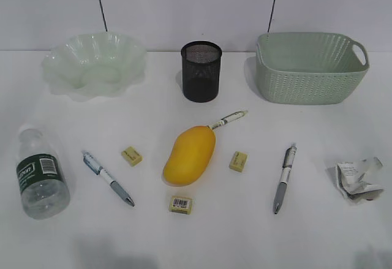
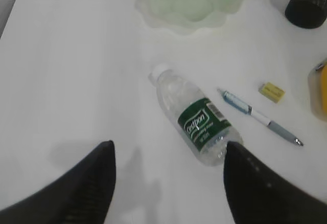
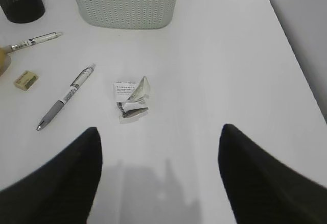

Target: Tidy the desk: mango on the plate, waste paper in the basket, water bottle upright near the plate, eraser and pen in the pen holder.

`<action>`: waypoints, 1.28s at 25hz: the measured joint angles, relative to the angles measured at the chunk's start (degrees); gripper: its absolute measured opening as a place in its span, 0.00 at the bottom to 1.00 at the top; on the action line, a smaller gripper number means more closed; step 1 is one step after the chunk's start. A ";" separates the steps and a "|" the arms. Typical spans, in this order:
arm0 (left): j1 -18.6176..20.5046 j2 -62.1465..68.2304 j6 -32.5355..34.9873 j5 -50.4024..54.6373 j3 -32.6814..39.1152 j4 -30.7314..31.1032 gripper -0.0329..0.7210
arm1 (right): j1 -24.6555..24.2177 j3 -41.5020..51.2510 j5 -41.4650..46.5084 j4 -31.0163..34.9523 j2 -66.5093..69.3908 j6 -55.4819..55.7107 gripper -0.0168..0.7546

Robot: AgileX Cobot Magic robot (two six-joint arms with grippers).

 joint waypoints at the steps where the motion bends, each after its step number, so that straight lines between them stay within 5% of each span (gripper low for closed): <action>1: -0.20 0.79 0.20 -1.12 0.00 -0.04 0.72 | 0.00 0.00 0.00 0.00 0.00 0.00 0.75; 16: -7.56 21.97 4.30 1.78 -11.70 -1.37 0.72 | 0.00 0.00 0.00 0.00 0.00 0.00 0.75; 32: -25.33 45.66 4.62 3.10 -20.50 -2.96 0.72 | 0.00 0.00 0.00 0.00 0.00 0.00 0.75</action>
